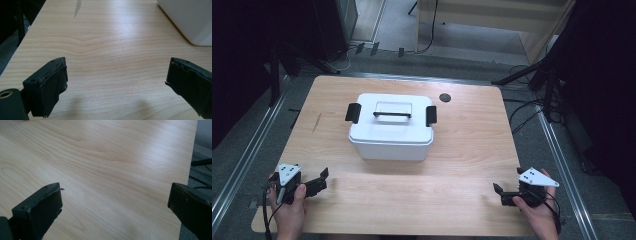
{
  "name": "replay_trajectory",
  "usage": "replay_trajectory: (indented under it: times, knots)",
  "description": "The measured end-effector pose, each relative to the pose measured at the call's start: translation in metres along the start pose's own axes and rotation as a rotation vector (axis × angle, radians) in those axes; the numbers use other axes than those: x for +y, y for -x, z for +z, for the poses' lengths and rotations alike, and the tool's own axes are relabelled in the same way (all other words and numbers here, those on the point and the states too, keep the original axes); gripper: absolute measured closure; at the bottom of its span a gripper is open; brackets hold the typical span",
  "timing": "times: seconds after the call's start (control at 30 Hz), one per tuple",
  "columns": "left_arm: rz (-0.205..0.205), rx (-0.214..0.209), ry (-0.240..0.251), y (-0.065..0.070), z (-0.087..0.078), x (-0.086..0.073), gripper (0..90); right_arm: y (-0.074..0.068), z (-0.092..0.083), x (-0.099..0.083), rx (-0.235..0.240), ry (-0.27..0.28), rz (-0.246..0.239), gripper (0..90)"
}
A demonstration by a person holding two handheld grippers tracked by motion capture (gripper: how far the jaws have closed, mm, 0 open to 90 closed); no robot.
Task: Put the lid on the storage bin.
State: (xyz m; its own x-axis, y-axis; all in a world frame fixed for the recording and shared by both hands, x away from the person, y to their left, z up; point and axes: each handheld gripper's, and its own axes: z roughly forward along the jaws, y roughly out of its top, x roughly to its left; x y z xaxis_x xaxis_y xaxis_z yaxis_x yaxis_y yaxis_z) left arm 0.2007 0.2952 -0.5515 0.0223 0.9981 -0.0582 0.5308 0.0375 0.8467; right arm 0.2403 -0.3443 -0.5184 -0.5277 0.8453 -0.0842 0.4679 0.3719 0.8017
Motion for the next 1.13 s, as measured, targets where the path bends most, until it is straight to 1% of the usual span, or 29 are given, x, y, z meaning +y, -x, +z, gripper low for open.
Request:
replay_trajectory:
  times: [0.1, 0.17, 0.33, 0.47, 0.5, 0.53, 0.63, 0.7, 0.93, 1.03, 1.13]
  knots:
    - [0.002, 0.002, 0.0, 0.0, 0.0, 0.0, 4.1, 0.003, -0.004, -0.008, -0.008, 0.032, 0.043, 0.0]
    - [-0.005, 0.004, 0.006, 0.0, 0.0, 0.0, 4.0, 0.004, -0.006, -0.013, -0.011, 0.047, 0.064, 0.0]
    - [-0.006, 0.006, 0.007, 0.0, -0.001, 0.0, 4.0, 0.003, -0.006, -0.023, -0.019, 0.059, 0.086, 0.0]
    - [-0.005, 0.007, 0.007, 0.0, 0.0, 0.0, 4.0, 0.005, -0.001, -0.034, -0.033, 0.061, 0.108, 0.0]
    - [-0.005, 0.009, 0.008, 0.0, 0.0, 0.0, 4.0, 0.006, -0.001, -0.035, -0.034, 0.068, 0.116, 0.0]
    - [-0.004, 0.009, 0.008, 0.0, 0.0, 0.0, 4.0, 0.008, -0.003, -0.034, -0.029, 0.095, 0.13, 0.0]
    - [0.005, 0.012, 0.003, 0.001, 0.0, 0.0, 4.0, 0.011, -0.003, -0.036, -0.028, 0.107, 0.155, 0.0]
    - [0.007, 0.013, 0.001, 0.001, 0.0, 0.0, 4.0, 0.01, -0.003, -0.036, -0.03, 0.116, 0.157, 0.0]
    - [0.013, 0.02, 0.001, 0.002, 0.001, 0.0, 4.0, 0.006, -0.002, -0.036, -0.047, 0.101, 0.133, 0.0]
    - [0.016, 0.021, -0.006, 0.002, 0.002, 0.001, 4.1, 0.007, -0.002, -0.037, -0.049, 0.107, 0.142, 0.0]
    - [0.01, 0.019, -0.007, 0.002, 0.002, 0.001, 4.0, 0.006, -0.002, -0.037, -0.049, 0.105, 0.133, 0.0]
